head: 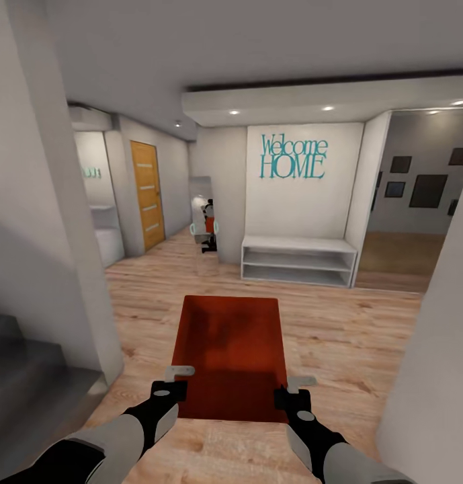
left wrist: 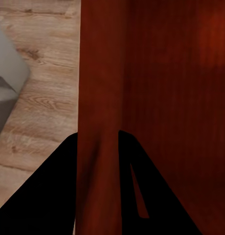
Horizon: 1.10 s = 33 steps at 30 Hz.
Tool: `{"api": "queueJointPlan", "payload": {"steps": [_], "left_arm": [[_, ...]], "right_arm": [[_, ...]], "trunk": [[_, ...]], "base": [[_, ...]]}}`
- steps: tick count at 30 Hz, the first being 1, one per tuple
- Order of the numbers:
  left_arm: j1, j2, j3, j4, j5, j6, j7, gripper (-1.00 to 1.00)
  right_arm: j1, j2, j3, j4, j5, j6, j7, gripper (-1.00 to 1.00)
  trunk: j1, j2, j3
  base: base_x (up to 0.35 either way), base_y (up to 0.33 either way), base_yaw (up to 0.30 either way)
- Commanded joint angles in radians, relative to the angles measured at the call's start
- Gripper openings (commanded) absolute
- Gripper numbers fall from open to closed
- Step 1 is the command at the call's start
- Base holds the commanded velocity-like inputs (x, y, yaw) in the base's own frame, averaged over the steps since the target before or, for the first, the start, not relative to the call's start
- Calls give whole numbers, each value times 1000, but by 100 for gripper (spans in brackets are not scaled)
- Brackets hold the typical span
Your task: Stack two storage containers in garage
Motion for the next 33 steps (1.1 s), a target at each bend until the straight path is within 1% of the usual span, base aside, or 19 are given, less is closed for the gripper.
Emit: {"api": "queueJointPlan", "payload": {"steps": [1,33], "left_arm": [[-1,17,23,3,14,-5,22,-100],[-1,17,23,3,14,-5,22,-100]], "right_arm": [[-1,1,-33,-24,15,-21,5,-100],[-1,1,-33,-24,15,-21,5,-100]], "trunk": [[1,-1,-2],[1,-1,-2]], "base": [[325,0,0],[325,0,0]]}}
